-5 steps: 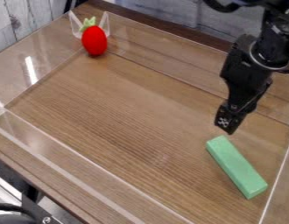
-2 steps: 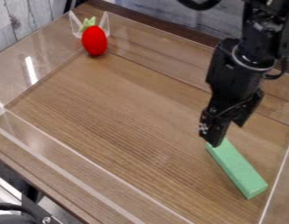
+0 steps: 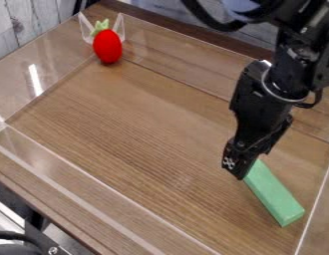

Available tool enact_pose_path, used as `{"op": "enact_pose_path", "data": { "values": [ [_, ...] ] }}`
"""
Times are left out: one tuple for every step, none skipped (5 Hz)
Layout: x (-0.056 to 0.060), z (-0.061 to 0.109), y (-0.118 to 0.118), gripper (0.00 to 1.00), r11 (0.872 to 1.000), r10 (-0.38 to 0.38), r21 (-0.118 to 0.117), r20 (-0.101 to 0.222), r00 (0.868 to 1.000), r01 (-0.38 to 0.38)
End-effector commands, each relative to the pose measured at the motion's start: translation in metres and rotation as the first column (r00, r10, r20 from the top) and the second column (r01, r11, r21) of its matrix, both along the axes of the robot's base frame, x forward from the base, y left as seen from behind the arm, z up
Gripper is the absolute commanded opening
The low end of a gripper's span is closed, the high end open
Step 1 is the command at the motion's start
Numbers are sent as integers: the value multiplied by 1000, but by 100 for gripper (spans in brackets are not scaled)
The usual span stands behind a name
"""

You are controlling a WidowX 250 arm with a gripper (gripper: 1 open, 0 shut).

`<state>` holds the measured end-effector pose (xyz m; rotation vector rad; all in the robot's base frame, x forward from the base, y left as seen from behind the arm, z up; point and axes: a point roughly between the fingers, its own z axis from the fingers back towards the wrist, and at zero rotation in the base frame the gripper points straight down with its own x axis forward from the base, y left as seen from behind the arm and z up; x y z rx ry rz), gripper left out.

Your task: Put the green stick in the brown bowl

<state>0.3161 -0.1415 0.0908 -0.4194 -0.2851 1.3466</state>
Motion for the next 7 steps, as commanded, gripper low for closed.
{"op": "enact_pose_path", "data": {
  "values": [
    [4, 15, -4, 100, 1000, -8, -27, 53, 999, 9],
    [3, 7, 4, 100, 1000, 17, -27, 49, 999, -16],
    [3, -2, 12, 100, 999, 37, -29, 46, 998, -35],
    [7, -16, 7, 100, 999, 11, -35, 47, 999, -9],
    [12, -28, 1, 100, 999, -19, -43, 49, 999, 21],
    [8, -24, 0, 0, 994, -90, -51, 54, 994, 93],
    [4, -16, -1, 0, 986, -156, -55, 66, 985, 160]
  ]
}}
